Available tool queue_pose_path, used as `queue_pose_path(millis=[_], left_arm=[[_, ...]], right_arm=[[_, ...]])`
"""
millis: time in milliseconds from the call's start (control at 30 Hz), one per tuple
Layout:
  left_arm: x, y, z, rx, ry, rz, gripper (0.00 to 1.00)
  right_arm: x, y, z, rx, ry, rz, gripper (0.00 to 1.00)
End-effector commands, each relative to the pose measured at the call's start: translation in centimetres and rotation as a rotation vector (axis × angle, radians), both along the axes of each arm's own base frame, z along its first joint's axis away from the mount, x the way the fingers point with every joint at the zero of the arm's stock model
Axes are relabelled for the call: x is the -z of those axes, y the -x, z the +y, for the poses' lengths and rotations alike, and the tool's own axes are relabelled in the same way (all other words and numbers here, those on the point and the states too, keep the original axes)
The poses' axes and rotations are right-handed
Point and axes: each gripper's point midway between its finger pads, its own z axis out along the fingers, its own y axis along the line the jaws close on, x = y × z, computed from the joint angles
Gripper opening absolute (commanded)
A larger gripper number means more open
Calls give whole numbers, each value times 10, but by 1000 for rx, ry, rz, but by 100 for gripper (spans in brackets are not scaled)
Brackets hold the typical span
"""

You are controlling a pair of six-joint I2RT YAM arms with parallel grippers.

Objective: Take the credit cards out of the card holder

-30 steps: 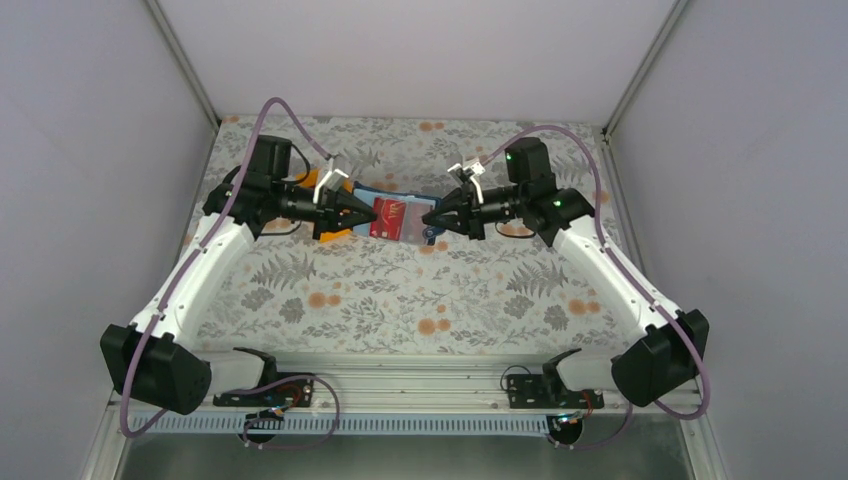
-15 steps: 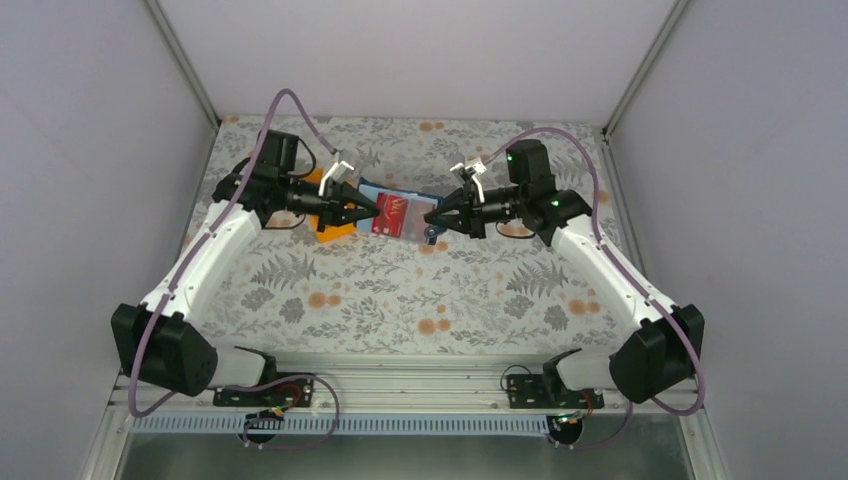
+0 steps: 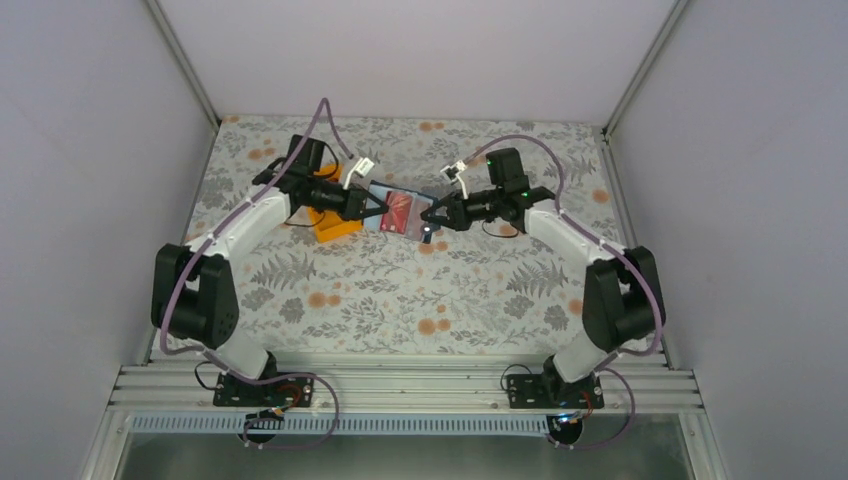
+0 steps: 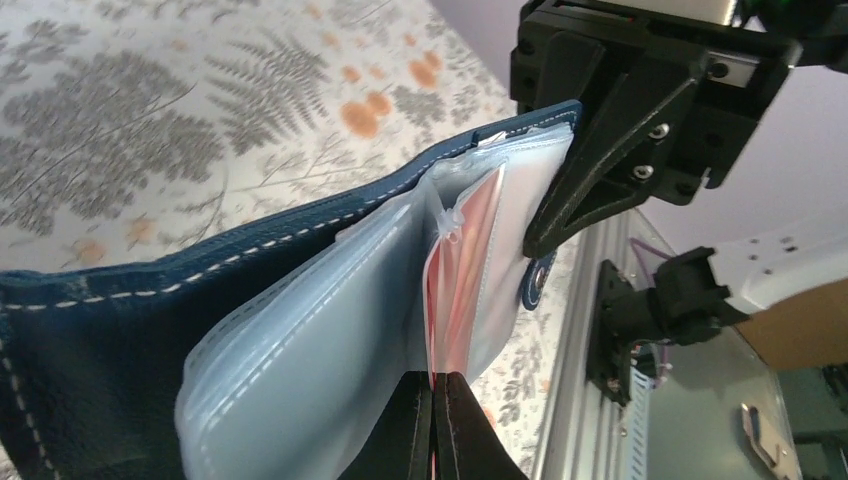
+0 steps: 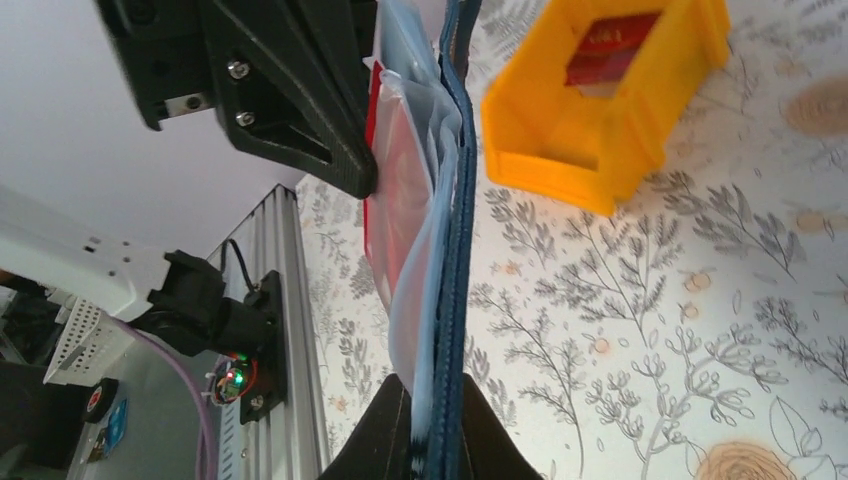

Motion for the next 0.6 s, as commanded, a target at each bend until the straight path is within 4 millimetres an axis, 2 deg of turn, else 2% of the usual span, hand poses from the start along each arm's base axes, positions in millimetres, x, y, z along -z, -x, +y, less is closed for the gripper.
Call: queue_pose_path(millis=[0,133,233,400,500,567], left_arm=[[18,-37,1,-120,-60,-59,2],[64,-40,-12,-131,-136,58,2],[85,-30,-30,-106,-165,100,2],[134,-22,-36,-87,-201,231,2],[146,-19,-40,-68,-192,266,2],[149,-17,-45,-48,-179,276,3]], right_arm=[[35,-1,5,-8,25,127,4],[82,-9,1,27,91,260,4],[100,-2,-3,23,104,308,5],[113,11,-5,4,55,318,33],[131,9,-4,24,51,366,39],[143,4,-4,52,60,384,39]])
